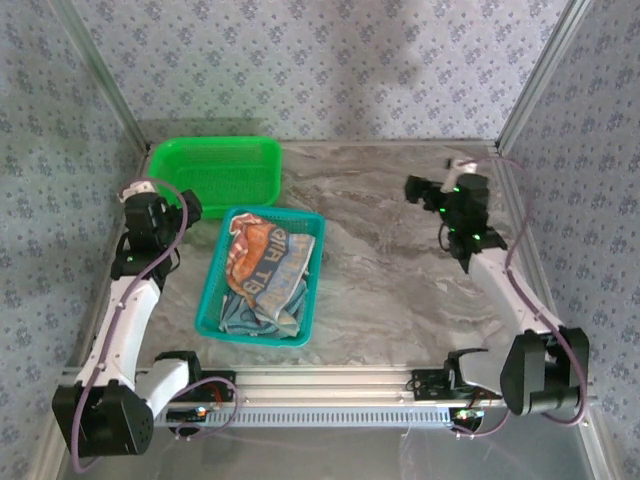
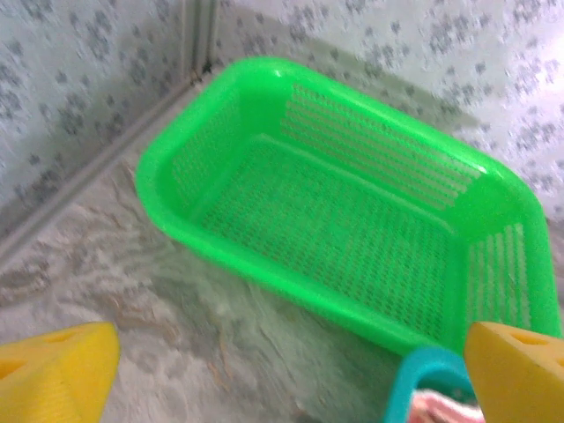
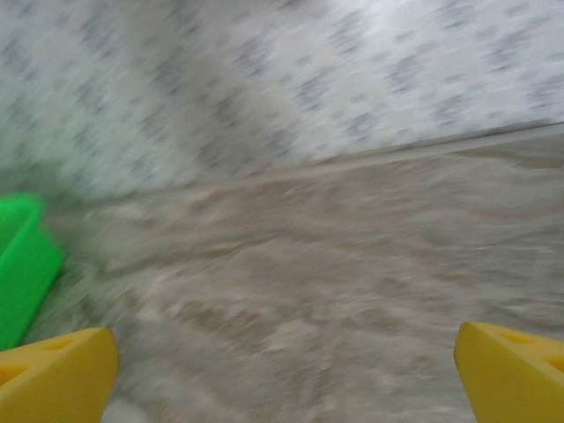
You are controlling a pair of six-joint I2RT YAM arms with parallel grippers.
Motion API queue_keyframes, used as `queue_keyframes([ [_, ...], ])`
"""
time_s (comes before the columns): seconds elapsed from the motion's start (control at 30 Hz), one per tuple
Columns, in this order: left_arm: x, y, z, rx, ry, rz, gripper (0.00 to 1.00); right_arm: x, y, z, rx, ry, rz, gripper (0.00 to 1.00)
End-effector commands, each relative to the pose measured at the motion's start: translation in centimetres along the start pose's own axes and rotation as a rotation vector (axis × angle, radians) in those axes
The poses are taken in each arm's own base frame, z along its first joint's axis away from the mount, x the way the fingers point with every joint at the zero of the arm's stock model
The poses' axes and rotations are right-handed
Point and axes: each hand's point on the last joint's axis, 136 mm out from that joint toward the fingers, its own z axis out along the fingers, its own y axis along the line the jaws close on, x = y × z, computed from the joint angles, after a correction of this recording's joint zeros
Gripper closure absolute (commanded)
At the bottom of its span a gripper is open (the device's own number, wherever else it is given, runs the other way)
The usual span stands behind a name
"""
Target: Fold and stack the towels
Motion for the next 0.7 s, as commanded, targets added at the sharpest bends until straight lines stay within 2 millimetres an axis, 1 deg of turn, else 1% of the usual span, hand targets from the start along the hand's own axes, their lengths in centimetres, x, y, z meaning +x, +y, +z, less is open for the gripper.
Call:
queue_keyframes([
  [0.0,1.4,-0.8,-1.4,0.048,0.109,-0.032,0.00,5.6,5.7,1.3,-0.099,0.252,-0.134,0.00],
  [0.1,1.7,-0.8,-2.0,0.058,0.114,-0.031,0.00,8.6,11.5,2.8,-0.200,0.370,-0.282,0.00],
  [0.13,1.8,-0.9,-2.2,0.068,0.117,-0.029,0.00,9.7,13.0,3.3,-0.217,0.406,-0.331,0.00],
  [0.17,1.9,-1.1,-2.4,0.078,0.117,-0.028,0.00,9.6,14.8,3.8,-0.235,0.417,-0.377,0.00],
  [0.2,2.0,-1.1,-2.6,0.085,0.120,-0.027,0.00,10.4,16.3,4.2,-0.258,0.441,-0.417,0.00],
  [0.27,2.3,-1.2,-2.9,0.096,0.127,-0.025,0.00,11.7,18.7,5.1,-0.307,0.473,-0.475,0.01],
  [0.33,2.5,-1.2,-3.0,0.096,0.130,-0.022,0.00,12.8,20.7,6.0,-0.349,0.505,-0.522,0.05],
  [0.43,2.7,-1.0,-3.3,0.094,0.133,-0.016,0.00,14.6,21.9,7.3,-0.346,0.570,-0.566,0.05],
  [0.5,2.7,-0.9,-3.5,0.089,0.130,-0.013,0.00,15.9,21.8,7.5,-0.325,0.617,-0.596,0.05],
  [0.57,2.7,-0.8,-3.6,0.084,0.131,-0.013,0.00,16.9,21.0,7.7,-0.299,0.645,-0.608,0.05],
  [0.63,2.7,-0.8,-3.7,0.085,0.130,-0.013,0.00,17.5,19.6,7.8,-0.258,0.667,-0.597,0.09],
  [0.67,2.7,-0.8,-3.6,0.083,0.131,-0.015,0.00,17.6,18.8,7.8,-0.244,0.672,-0.575,0.11],
])
